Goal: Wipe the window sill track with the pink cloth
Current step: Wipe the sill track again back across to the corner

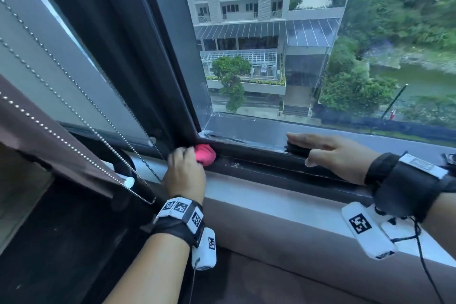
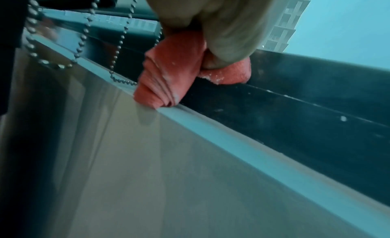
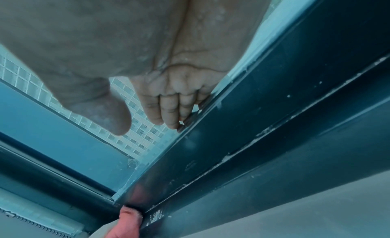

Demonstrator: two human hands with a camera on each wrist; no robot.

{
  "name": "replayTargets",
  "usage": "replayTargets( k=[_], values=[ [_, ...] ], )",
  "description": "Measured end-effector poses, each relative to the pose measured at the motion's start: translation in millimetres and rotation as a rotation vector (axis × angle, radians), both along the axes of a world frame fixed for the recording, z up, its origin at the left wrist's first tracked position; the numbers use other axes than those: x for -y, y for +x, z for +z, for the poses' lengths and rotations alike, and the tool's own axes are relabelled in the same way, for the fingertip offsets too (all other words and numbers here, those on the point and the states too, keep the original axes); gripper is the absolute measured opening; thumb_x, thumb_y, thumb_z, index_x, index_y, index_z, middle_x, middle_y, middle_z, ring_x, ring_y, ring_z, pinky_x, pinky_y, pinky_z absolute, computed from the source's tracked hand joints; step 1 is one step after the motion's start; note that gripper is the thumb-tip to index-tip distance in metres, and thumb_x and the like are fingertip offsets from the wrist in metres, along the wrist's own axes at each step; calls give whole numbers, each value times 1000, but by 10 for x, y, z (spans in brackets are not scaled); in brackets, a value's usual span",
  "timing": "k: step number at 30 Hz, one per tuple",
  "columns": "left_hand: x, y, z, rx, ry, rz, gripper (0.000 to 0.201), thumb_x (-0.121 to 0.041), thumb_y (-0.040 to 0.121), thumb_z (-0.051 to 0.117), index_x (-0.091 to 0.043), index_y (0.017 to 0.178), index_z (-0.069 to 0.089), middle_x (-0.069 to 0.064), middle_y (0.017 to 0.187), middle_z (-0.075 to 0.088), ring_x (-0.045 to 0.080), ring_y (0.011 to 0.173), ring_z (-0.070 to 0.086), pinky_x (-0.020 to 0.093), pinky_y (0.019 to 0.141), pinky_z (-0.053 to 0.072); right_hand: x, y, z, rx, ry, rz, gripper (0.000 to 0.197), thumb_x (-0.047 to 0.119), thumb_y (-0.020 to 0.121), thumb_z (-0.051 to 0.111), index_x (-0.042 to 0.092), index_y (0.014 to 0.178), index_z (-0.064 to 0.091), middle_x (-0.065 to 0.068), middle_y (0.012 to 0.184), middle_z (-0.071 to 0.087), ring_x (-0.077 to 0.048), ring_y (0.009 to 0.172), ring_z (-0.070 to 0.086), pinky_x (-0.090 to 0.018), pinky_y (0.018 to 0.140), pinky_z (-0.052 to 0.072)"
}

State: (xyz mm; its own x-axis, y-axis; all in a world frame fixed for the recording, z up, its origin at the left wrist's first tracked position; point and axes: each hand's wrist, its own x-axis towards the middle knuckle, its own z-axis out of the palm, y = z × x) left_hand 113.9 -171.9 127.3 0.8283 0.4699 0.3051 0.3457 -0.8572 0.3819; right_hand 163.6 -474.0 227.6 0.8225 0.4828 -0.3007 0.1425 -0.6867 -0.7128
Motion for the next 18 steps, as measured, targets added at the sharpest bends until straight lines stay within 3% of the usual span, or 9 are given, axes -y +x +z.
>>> replayTargets(
  k=[3,6,9,12,14,16,18],
  values=[
    [216,3,-62,-50,14,-45,35,-1,80,58,-7,113,68,12,112,65,34,108,54,44,84,48,20,-9,-20,9,27,-6,67,35,65,52,48,131,49,29,136,47,1,127,43,-18,105,27],
    [560,-91,-37,-35,29,-148,38,-5,73,71,-10,110,70,7,103,67,30,100,59,38,75,52,20,-42,-27,13,34,-13,67,35,67,53,49,132,48,27,138,46,0,127,42,-18,105,28],
    [964,-199,-38,9,-40,-321,48,-6,61,81,-13,108,73,2,94,67,25,91,62,32,66,54,10,-57,-43,19,32,-15,61,28,77,59,45,134,48,24,141,44,0,128,41,-18,104,27],
    [1183,-231,-70,38,-157,-428,43,-9,70,71,-25,110,73,-3,96,70,19,92,64,30,74,57,1,-43,-23,23,26,-17,68,34,67,55,44,134,48,22,142,44,-1,128,41,-19,104,28],
    [1123,-250,-11,120,-396,-266,34,-11,79,59,-35,98,72,-5,93,67,15,87,63,28,83,54,-1,-30,0,20,8,-5,71,36,63,52,44,134,48,23,141,45,-2,128,42,-18,103,28],
    [973,-255,74,306,-636,36,30,-5,81,61,-31,95,64,-3,104,53,15,86,57,17,85,43,19,-21,-6,13,3,3,70,36,64,52,45,133,47,23,140,45,-3,128,42,-19,102,29],
    [826,-198,92,442,-708,296,34,3,81,62,-18,107,59,2,111,40,21,92,52,15,84,35,39,-24,-36,5,20,2,68,37,65,52,46,133,47,23,140,45,-4,128,42,-19,102,30]
  ],
)
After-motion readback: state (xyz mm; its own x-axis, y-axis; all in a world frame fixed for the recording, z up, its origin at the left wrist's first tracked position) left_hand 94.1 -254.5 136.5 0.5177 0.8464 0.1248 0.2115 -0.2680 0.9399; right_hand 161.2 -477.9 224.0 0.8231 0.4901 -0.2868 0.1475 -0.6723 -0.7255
